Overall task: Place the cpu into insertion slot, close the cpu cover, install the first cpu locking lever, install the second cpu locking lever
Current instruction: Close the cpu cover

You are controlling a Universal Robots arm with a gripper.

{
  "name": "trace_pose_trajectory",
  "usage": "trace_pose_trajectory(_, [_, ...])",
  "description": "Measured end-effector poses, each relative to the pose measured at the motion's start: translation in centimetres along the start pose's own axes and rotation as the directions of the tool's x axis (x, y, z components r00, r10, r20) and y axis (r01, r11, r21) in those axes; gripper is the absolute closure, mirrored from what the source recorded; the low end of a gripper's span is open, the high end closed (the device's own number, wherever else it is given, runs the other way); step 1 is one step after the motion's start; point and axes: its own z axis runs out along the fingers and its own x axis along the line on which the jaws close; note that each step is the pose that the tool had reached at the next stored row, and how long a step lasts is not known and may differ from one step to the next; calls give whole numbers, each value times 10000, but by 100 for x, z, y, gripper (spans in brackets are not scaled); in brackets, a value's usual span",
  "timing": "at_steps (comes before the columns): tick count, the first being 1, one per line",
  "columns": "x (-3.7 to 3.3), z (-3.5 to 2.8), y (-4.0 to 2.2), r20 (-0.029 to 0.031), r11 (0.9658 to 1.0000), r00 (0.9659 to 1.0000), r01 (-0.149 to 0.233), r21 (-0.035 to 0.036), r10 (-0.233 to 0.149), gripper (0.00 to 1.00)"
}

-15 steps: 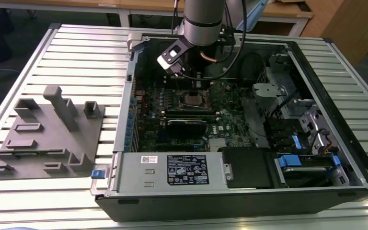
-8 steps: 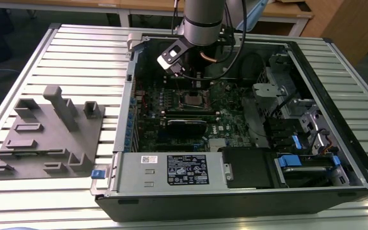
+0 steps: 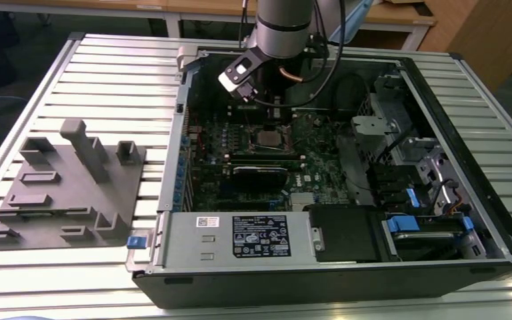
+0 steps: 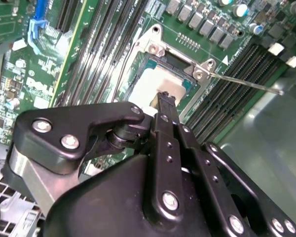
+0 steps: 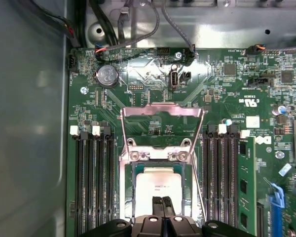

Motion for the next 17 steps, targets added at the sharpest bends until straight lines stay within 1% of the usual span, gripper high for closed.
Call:
trace_pose_trajectory(3, [-1, -45, 1, 0, 10000, 10000, 1, 2, -1, 89])
trace_pose_trajectory(6, [-1, -75, 2, 0, 10000, 10000, 0, 4, 0, 89])
trace_pose_trajectory(12, [-1, -78, 2, 4, 10000, 10000, 2, 3, -2, 89])
trace_pose_trajectory(17, [-1, -90, 3, 5, 10000, 10000, 1, 17, -1, 89])
